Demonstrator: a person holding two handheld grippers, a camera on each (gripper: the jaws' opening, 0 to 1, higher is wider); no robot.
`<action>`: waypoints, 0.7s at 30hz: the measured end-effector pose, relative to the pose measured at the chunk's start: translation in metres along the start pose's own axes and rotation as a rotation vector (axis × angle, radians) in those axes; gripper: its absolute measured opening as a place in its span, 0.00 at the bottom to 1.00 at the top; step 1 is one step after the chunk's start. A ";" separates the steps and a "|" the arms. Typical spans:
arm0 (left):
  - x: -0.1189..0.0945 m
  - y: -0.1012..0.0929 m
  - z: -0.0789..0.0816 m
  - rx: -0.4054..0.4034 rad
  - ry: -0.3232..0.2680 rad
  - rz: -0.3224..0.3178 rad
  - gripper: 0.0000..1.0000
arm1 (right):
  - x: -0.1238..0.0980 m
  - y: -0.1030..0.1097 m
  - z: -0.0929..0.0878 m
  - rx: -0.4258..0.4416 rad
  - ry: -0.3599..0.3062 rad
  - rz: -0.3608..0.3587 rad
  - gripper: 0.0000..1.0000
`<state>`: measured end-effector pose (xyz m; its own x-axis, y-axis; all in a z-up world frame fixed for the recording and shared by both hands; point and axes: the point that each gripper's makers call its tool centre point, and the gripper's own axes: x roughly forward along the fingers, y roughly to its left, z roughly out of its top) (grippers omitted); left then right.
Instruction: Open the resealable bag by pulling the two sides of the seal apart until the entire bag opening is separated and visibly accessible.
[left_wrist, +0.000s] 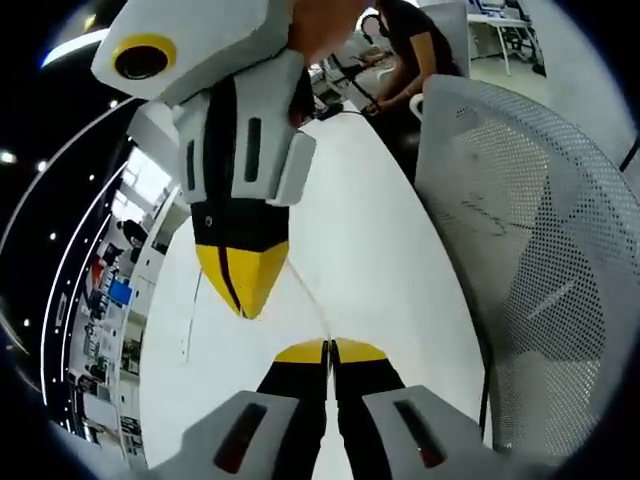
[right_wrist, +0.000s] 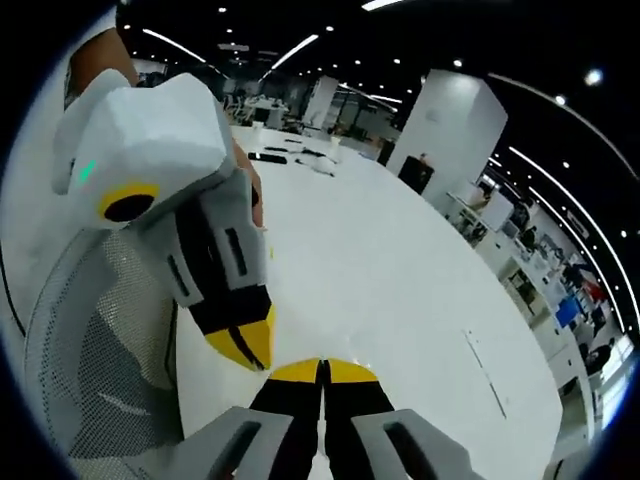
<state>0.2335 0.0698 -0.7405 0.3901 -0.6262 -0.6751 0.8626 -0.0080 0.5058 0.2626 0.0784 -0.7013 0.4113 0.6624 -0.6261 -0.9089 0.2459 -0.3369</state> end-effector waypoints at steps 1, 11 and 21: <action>0.000 0.001 0.001 -0.003 -0.001 0.001 0.00 | -0.002 -0.003 0.002 -0.008 -0.006 -0.012 0.00; 0.002 0.012 0.001 0.000 0.009 0.010 0.00 | -0.009 -0.023 0.016 -0.049 -0.044 -0.088 0.00; 0.003 0.022 0.003 -0.004 0.023 0.028 0.00 | -0.012 -0.047 0.028 -0.047 -0.068 -0.148 0.00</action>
<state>0.2530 0.0655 -0.7299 0.4212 -0.6078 -0.6732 0.8526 0.0122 0.5224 0.2985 0.0788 -0.6580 0.5336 0.6681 -0.5186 -0.8336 0.3121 -0.4557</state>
